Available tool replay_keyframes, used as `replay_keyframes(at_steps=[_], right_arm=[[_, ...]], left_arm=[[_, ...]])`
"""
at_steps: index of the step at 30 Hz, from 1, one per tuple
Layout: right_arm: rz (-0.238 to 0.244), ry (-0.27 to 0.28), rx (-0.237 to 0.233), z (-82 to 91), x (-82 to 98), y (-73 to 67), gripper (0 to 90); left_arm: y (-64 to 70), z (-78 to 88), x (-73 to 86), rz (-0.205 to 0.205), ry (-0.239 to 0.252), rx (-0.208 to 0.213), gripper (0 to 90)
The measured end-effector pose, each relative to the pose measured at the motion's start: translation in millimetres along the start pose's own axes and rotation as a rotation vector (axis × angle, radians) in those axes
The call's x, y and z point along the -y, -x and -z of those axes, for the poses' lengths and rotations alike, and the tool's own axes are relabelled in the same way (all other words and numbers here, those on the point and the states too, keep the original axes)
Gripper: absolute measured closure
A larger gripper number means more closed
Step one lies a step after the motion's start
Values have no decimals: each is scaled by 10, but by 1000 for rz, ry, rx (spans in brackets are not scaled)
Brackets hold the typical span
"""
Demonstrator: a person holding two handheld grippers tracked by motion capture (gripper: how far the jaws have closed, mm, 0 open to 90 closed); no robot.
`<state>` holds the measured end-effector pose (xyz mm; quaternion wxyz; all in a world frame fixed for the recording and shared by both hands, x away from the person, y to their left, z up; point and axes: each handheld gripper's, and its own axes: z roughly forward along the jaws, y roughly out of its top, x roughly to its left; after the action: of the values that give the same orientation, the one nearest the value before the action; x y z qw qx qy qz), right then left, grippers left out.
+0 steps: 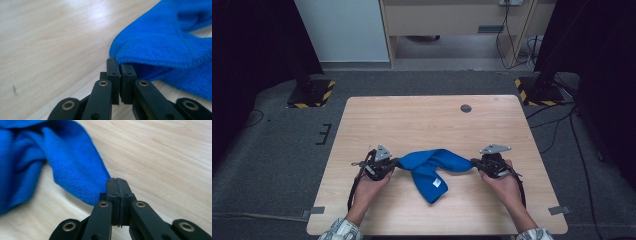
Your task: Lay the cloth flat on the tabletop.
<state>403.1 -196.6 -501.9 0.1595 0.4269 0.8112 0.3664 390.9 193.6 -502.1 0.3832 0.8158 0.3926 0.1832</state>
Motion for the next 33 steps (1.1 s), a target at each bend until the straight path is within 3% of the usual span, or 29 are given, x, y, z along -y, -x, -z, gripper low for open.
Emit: replay_keyframes(at_steps=[4,11,12,15,18,27,33], right_arm=[[16,-24,37,-93,-38,91,899],[6,-31,31,-175,-44,149,898],[5,-18,21,-174,-47,141,898],[-8,-4,11,-171,-59,135,896],[-10,-1,1,-170,-61,132,896],[-2,7,-26,-146,-64,113,894],[-4,11,-36,-137,-57,97,894]], left_arm=[[-77,-36,68,24,-51,-15,878],[-80,-81,148,13,-77,-15,830],[-70,-82,152,10,-74,-20,740],[-37,-74,178,6,-59,-29,581],[-14,-53,190,-15,-49,-31,483],[84,-9,217,-52,-10,9,323],[188,-12,165,-107,37,37,299]])
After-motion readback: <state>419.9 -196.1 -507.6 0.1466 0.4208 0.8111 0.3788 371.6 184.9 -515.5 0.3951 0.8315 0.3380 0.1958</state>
